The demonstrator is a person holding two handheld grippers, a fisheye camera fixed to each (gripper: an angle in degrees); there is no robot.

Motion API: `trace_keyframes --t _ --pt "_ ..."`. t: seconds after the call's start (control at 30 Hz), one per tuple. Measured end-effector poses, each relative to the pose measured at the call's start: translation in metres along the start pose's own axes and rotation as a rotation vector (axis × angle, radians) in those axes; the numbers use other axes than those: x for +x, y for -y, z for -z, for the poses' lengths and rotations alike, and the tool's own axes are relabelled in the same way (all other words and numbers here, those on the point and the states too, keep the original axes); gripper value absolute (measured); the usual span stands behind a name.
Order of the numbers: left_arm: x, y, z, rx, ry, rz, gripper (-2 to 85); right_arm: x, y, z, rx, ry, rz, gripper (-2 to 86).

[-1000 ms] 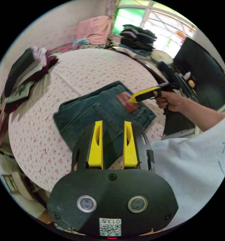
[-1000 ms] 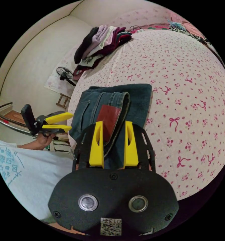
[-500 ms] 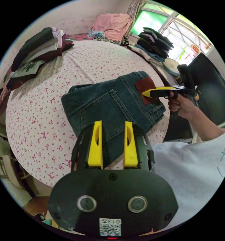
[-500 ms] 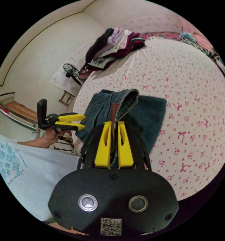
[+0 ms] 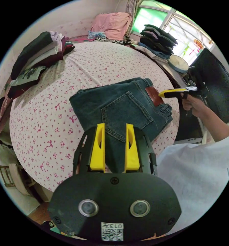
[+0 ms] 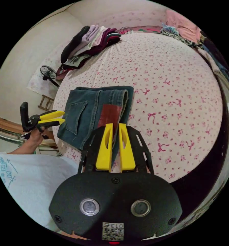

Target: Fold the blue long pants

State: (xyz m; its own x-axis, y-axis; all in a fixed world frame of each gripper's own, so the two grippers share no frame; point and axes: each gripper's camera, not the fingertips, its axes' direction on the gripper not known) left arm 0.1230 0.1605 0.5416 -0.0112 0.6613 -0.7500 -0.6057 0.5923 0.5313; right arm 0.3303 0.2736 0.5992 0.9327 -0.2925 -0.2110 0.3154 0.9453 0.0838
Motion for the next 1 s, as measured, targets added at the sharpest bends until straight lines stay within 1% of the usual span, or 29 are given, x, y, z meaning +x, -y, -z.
trace_keyframes --t 0.07,0.13,0.2,0.27,0.3,0.33,0.37,0.47,0.5,0.53,0.57,0.6,0.63,0.67,0.73,0.8,0.93,1.0 --pt "0.004 0.002 -0.002 -0.016 0.024 -0.035 12.1 -0.017 -0.011 0.025 0.080 -0.153 0.028 2.1" --pt "0.009 0.006 -0.015 -0.060 0.036 -0.076 12.5 -0.043 -0.017 0.033 0.124 -0.238 0.121 1.7" --pt "0.013 0.010 -0.023 -0.074 0.090 -0.098 12.6 -0.073 -0.024 0.025 0.135 -0.242 0.264 1.3" --pt "0.019 0.014 -0.027 -0.093 0.154 -0.153 12.5 -0.099 -0.033 -0.008 0.049 -0.308 0.404 0.8" --pt "0.021 0.017 -0.029 -0.109 0.184 -0.172 12.4 -0.101 -0.036 -0.020 0.011 -0.322 0.426 0.6" --pt "0.020 0.020 -0.029 -0.124 0.200 -0.175 12.1 -0.097 -0.042 -0.044 -0.067 -0.338 0.436 0.6" --pt "0.019 0.021 -0.029 -0.124 0.203 -0.172 11.9 -0.094 -0.052 -0.041 0.021 -0.322 0.434 0.6" --pt "0.001 0.026 -0.018 -0.106 0.140 -0.089 9.8 -0.082 -0.049 -0.026 -0.004 -0.271 0.373 1.3" --pt "-0.011 0.025 -0.007 -0.049 0.105 -0.029 9.2 -0.077 -0.048 -0.019 0.019 -0.266 0.346 1.8" --pt "-0.028 0.021 0.005 0.031 0.092 0.067 10.5 -0.065 -0.050 -0.003 0.113 -0.252 0.277 2.7" --pt "-0.038 0.018 0.010 0.064 0.085 0.122 11.2 -0.049 -0.050 0.012 0.199 -0.230 0.200 5.9" --pt "-0.058 0.013 0.018 0.116 0.048 0.224 12.6 -0.040 -0.049 0.017 0.226 -0.210 0.166 7.5" --pt "-0.080 0.009 0.019 0.132 -0.017 0.309 14.0 -0.023 -0.045 0.022 0.239 -0.148 0.106 9.2" --pt "-0.091 0.008 0.017 0.123 -0.054 0.347 14.6 -0.006 -0.039 0.021 0.220 -0.071 0.068 10.7" --pt "-0.127 0.006 0.003 0.064 -0.200 0.452 16.6 0.015 -0.032 0.013 0.180 0.001 0.016 12.3" --pt "-0.144 0.005 -0.003 0.048 -0.245 0.501 17.3 0.030 -0.027 0.005 0.163 0.048 0.000 13.1" --pt "-0.152 0.016 -0.020 -0.018 -0.300 0.493 17.4 0.056 -0.020 -0.014 0.104 0.146 -0.009 13.9" --pt "-0.152 0.022 -0.021 -0.017 -0.261 0.488 17.0 0.064 -0.019 -0.020 0.094 0.141 -0.006 14.0"
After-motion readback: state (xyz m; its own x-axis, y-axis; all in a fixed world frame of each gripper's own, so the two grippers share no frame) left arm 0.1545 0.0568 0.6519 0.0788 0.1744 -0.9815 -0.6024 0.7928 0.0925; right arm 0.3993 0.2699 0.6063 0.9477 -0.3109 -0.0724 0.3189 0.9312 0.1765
